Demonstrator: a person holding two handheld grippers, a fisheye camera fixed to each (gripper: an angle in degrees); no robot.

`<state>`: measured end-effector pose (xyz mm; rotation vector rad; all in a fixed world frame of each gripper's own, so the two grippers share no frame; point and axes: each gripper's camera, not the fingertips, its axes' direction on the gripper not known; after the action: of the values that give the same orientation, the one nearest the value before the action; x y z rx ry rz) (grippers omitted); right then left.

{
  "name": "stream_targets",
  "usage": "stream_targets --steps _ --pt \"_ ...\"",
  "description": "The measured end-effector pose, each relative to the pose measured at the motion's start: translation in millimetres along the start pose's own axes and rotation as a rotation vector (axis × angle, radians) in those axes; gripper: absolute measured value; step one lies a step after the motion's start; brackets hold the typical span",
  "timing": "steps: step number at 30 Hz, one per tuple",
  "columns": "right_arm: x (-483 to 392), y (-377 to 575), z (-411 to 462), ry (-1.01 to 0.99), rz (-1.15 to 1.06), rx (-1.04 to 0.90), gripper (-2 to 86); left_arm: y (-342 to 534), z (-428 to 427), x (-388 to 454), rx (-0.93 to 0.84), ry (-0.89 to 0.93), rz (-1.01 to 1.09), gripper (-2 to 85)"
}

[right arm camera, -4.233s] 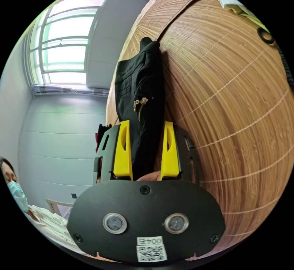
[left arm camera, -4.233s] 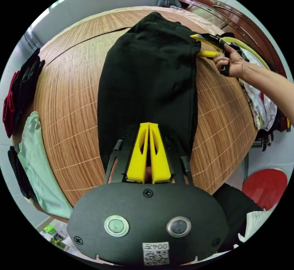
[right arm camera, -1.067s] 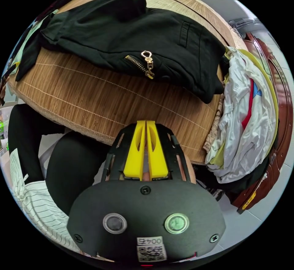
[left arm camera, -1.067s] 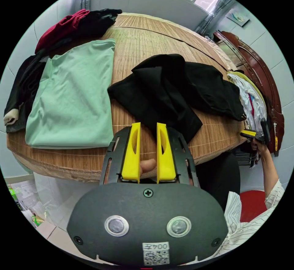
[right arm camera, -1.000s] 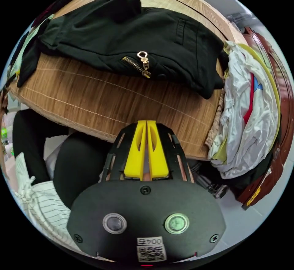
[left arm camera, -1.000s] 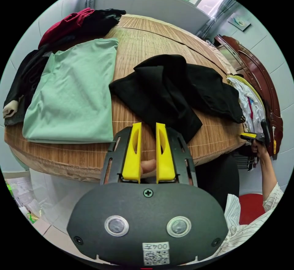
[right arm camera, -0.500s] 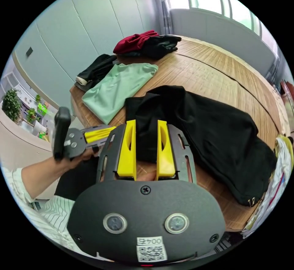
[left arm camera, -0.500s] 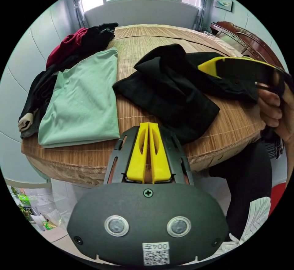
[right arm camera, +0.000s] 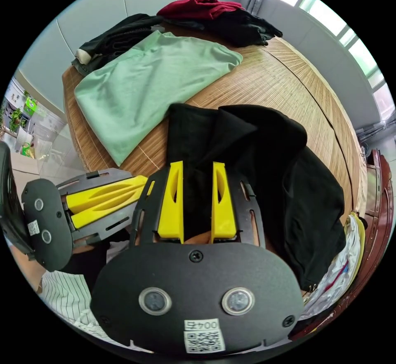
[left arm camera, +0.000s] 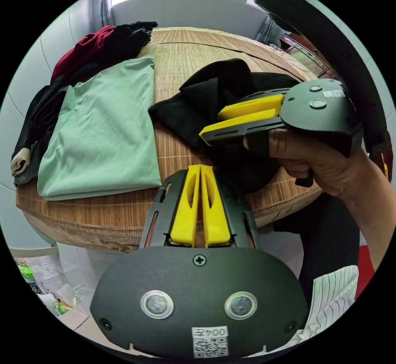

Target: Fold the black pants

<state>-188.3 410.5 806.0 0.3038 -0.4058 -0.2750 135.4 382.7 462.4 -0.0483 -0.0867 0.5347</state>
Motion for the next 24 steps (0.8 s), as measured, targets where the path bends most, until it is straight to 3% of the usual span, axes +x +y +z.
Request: stream_targets --steps 9,15,19,24 --pt "46 3 -22 -0.119 0.114 0.115 2.8 -17 4 23 -0.011 -0.082 0.054 0.1" --pt "115 -1 -120 -0.24 0.159 0.316 0.0 -31 6 21 -0.026 -0.034 -0.036 0.2" --pt "216 33 -206 -0.402 0.333 0.515 -0.4 -45 9 47 -0.052 -0.139 0.03 0.2" --pt "363 158 -280 -0.555 0.652 0.762 0.0 -60 18 88 -0.082 -0.305 0.133 0.3"
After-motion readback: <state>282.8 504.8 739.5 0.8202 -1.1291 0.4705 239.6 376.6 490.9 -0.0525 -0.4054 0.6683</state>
